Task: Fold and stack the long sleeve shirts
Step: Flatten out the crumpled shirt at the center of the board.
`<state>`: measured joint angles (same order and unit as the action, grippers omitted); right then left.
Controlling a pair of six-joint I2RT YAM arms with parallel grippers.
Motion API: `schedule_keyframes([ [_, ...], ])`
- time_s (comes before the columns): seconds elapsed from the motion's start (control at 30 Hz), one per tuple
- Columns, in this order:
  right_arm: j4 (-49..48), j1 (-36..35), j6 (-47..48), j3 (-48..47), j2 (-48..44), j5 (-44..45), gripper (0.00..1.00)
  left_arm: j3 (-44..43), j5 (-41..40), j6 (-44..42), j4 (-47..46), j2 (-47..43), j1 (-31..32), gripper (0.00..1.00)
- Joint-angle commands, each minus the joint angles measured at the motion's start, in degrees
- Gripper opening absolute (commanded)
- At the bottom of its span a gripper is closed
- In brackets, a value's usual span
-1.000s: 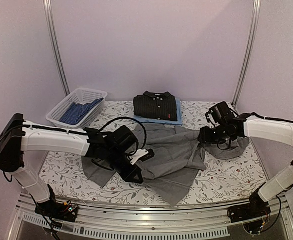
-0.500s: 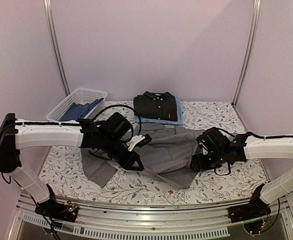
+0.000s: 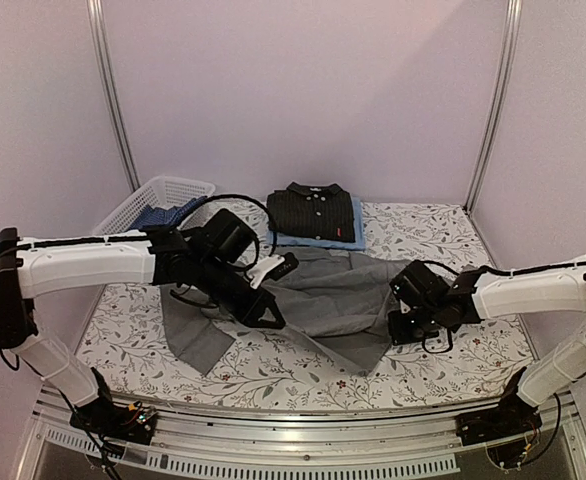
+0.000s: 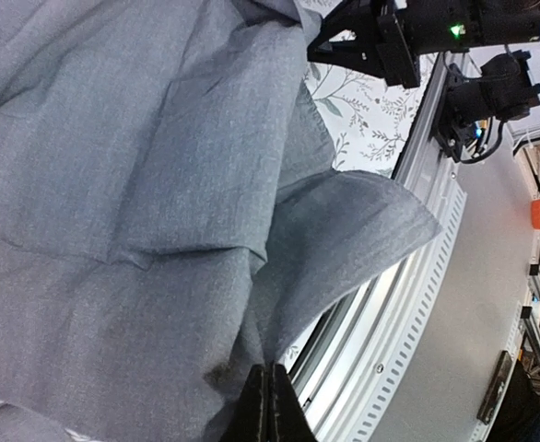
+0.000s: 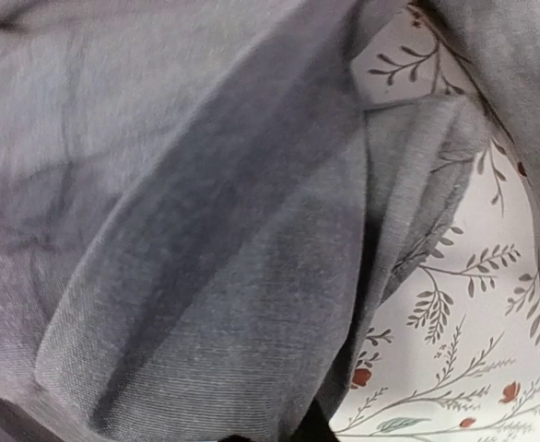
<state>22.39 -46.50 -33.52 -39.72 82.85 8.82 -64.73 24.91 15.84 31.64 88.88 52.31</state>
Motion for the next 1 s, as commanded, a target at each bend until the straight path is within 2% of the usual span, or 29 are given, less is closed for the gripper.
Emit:
schedule_keyframes([
  [0.0, 6.2, -0.3, 0.6, -7.7, -2.0, 2.9, 0.01, -2.8, 1.8, -2.7, 2.6, -3.9, -1.6, 0.0],
  [0.17, 20.5, -0.3, 3.3, -18.8, -5.4, 4.2, 0.0, -4.5, 6.6, -6.2, 7.0, -6.9, -3.0, 0.0],
  [0.37, 32.1, 0.7, 6.2, -27.1, -6.1, 2.2, 0.0, -4.9, 20.3, -8.6, 10.1, -12.3, -6.4, 0.0],
  [0.47, 34.0, 2.8, 7.4, -27.5, -6.3, 0.4, 0.0, -3.4, 25.0, -7.8, 9.4, -15.1, -8.8, 0.0],
  [0.6, 33.5, 5.7, 8.4, -25.3, -5.4, -1.3, 0.01, 0.5, 27.0, -4.4, 6.3, -18.3, -12.1, 0.0],
  [0.67, 31.9, 6.1, 8.5, -22.7, -4.3, -1.6, 0.03, 2.0, 25.5, -3.0, 5.9, -19.0, -13.1, 0.0],
  [0.77, 27.8, 6.2, 8.6, -18.8, -1.4, -3.0, 0.11, 4.5, 22.3, -1.9, 7.4, -18.2, -13.2, 0.0],
  [0.87, 24.3, 6.2, 7.8, -16.9, 0.6, -3.8, 0.29, 6.9, 16.8, -0.5, 9.3, -15.9, -13.3, 0.0],
  [0.9, 23.9, 6.0, 7.3, -17.0, 0.8, -3.8, 0.36, 7.2, 14.5, 0.1, 9.8, -15.1, -13.2, 0.03],
  [0.97, 23.5, 5.2, 6.5, -17.3, -0.4, -2.6, 0.48, 7.9, 11.5, 2.2, 8.7, -14.3, -13.2, 0.14],
])
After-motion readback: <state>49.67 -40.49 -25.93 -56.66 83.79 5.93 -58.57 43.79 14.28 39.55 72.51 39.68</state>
